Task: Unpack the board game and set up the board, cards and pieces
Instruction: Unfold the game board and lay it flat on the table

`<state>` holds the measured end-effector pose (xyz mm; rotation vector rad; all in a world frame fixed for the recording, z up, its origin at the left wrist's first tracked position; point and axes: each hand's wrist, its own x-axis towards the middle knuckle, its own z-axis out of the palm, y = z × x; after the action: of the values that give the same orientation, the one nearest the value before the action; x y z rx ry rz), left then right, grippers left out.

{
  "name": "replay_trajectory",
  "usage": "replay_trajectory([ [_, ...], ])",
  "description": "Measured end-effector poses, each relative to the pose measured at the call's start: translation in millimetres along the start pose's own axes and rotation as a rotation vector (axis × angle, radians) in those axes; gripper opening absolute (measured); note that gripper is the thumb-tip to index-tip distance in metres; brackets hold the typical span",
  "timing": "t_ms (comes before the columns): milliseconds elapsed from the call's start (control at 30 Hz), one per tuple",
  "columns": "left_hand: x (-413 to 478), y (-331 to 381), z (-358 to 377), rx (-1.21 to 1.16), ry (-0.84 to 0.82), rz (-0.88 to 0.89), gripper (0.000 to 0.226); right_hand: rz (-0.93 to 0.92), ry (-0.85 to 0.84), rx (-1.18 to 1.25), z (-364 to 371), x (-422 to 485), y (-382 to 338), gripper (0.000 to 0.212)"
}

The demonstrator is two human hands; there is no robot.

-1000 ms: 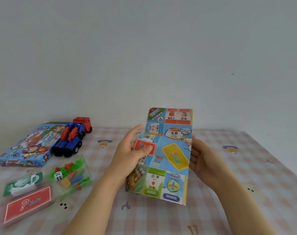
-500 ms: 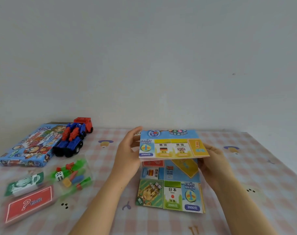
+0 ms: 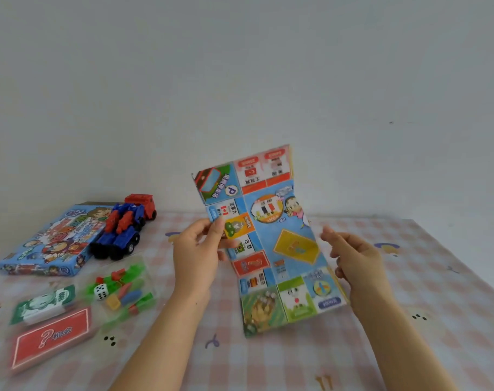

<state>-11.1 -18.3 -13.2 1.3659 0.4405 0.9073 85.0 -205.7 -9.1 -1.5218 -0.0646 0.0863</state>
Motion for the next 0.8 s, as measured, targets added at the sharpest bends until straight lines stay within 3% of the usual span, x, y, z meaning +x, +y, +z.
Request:
replay_trajectory([
  [100,-2,9,4,-0.242,-0.038,-0.024,0.011,-0.027,0.006,0.011,0,1,0,0.028],
  [233,-4,17,5,-0.455,-0.166,-0.134,0.032,0.136,-0.210,0.227,6,-3,-6,0.040],
  [333,-7,15,9,-0.289,-0.227,-0.088,0.039,0.240,-0.310,0.406,6,-4,-9,0.049],
  [433,-6,7,10,0.013,-0.196,0.034,0.015,0.255,-0.325,0.443,0,0,-7,0.055],
  [500,-5,3,8,0.093,-0.205,0.050,0.016,0.234,-0.339,0.385,-3,4,-3,0.047],
  [600,-3,-1,4,0.097,-0.194,0.009,0.029,0.176,-0.443,0.310,-7,5,-3,0.024],
  [700,-1,-1,2,0.054,-0.233,-0.016,0.043,0.117,-0.584,0.192,-7,0,-7,0.031],
  [800,-1,-1,2,0.018,-0.295,-0.018,0.051,0.214,-0.540,0.206,-4,-2,-6,0.031],
])
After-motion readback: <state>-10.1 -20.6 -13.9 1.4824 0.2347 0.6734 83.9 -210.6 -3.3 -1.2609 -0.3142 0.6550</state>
